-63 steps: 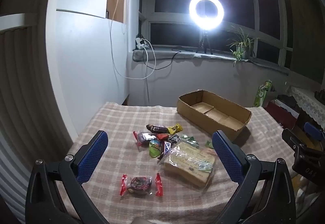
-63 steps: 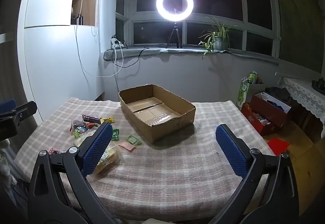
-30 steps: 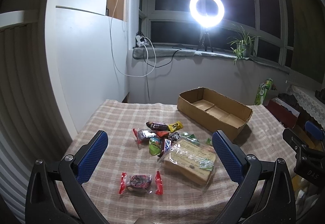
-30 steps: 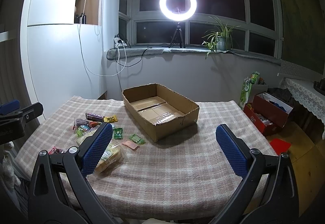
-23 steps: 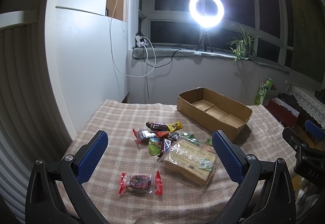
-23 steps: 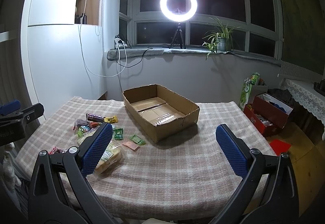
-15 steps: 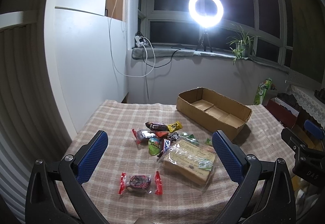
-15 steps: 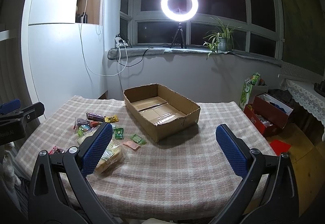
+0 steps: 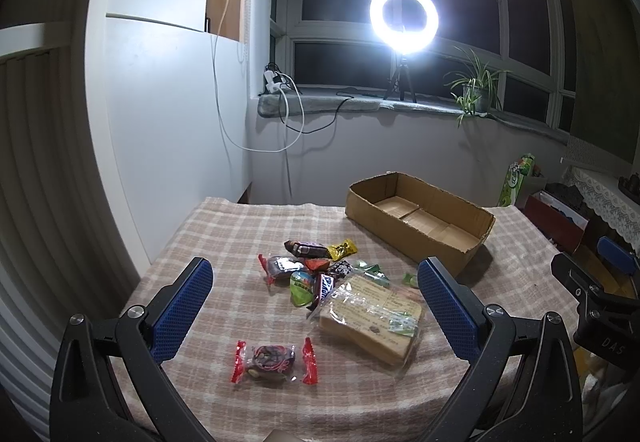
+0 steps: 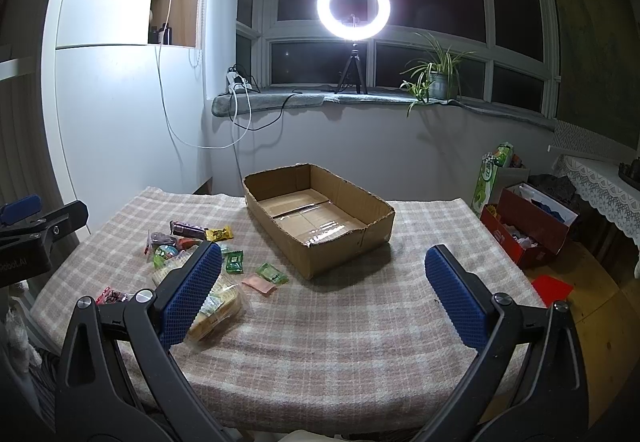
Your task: Organize snacks
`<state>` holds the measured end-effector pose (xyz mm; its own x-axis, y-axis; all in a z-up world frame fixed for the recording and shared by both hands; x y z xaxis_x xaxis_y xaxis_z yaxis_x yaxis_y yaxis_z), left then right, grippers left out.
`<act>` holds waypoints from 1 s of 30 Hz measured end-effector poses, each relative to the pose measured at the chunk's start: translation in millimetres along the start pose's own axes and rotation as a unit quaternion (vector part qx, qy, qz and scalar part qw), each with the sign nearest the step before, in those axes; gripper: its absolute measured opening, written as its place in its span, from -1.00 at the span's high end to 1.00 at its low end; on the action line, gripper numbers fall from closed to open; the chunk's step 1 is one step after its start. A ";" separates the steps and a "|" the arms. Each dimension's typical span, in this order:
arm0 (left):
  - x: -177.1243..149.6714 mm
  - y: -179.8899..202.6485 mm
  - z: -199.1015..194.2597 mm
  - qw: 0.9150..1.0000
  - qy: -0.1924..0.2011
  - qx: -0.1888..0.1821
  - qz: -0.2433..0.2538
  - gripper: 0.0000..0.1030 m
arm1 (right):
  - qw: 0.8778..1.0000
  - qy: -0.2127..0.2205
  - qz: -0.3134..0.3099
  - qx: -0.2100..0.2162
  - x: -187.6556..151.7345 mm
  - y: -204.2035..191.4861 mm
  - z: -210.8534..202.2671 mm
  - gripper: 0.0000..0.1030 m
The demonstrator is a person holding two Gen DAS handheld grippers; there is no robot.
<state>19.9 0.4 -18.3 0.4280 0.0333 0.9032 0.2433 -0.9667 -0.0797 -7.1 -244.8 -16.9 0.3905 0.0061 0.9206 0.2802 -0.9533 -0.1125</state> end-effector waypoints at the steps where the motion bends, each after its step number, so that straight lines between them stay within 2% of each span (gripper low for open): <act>1: 0.0 0.1 0.0 1.000 0.000 0.000 0.000 -0.98 | 1.000 0.000 0.000 0.000 -0.1 0.0 0.1 -1.00; 19: -4.1 3.4 -1.8 1.000 -0.003 -0.001 0.001 -0.98 | 1.000 -0.009 0.001 0.006 -12.8 -5.0 8.4 -1.00; 30: -9.8 -1.1 11.7 1.000 -0.021 -0.003 0.000 -0.98 | 0.999 -0.030 0.006 0.019 -16.4 -5.0 18.2 -1.00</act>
<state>25.6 4.2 -32.0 0.4645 0.0440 0.8845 0.2374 -0.9684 -0.0765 1.1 -234.6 -38.2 0.4457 0.0143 0.8951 0.3076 -0.9414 -0.1381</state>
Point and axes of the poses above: each gripper's, at about its wrist camera, not at the fingertips, and z roughly the way its jaws point, y to its right, x to its top, the point moved 2 cm from there along z, roughly the way its jaws point, and after that the axes turned 15 degrees about x, right-handed, at the moved point
